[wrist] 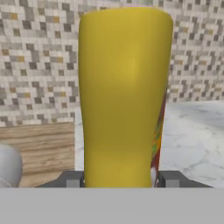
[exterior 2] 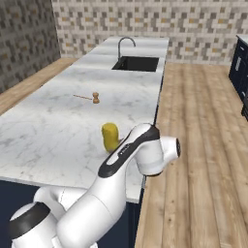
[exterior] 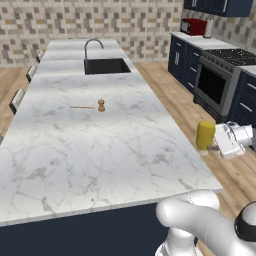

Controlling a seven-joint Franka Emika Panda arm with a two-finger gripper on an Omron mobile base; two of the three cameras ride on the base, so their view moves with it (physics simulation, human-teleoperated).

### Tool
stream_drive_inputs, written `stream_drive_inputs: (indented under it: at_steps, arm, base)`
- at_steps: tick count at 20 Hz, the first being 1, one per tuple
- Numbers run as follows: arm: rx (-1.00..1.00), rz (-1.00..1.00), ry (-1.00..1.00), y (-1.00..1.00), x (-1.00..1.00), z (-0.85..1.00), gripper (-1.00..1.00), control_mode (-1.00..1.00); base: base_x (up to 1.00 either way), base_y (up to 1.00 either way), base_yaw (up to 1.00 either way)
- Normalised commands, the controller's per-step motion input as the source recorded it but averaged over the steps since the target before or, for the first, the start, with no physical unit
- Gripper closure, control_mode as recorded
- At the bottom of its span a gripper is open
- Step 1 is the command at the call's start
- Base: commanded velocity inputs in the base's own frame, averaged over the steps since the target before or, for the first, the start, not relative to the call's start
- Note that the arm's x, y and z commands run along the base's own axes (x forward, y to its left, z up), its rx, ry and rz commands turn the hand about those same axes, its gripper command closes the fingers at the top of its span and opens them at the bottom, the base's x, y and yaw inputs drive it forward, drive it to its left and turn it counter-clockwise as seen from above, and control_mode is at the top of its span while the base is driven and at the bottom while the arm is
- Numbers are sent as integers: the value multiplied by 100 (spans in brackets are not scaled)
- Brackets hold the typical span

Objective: Move the shaker and mustard from the cabinet to the dining counter.

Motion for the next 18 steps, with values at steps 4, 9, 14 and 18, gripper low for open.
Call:
stream_drive_inputs:
  at_steps: [4,9,14,18]
  arm:
    - [6,0,0,-14,0,-42,100,-100]
    - [0,0,0,-1,4,-28,100,-100]
    - [0,0,0,0,4,-22,100,-100]
    - [0,0,0,0,7,-26,100,-100]
  base:
    - [0,0,0]
    - [0,0,0]
    - [0,0,0]
    - [0,0,0]
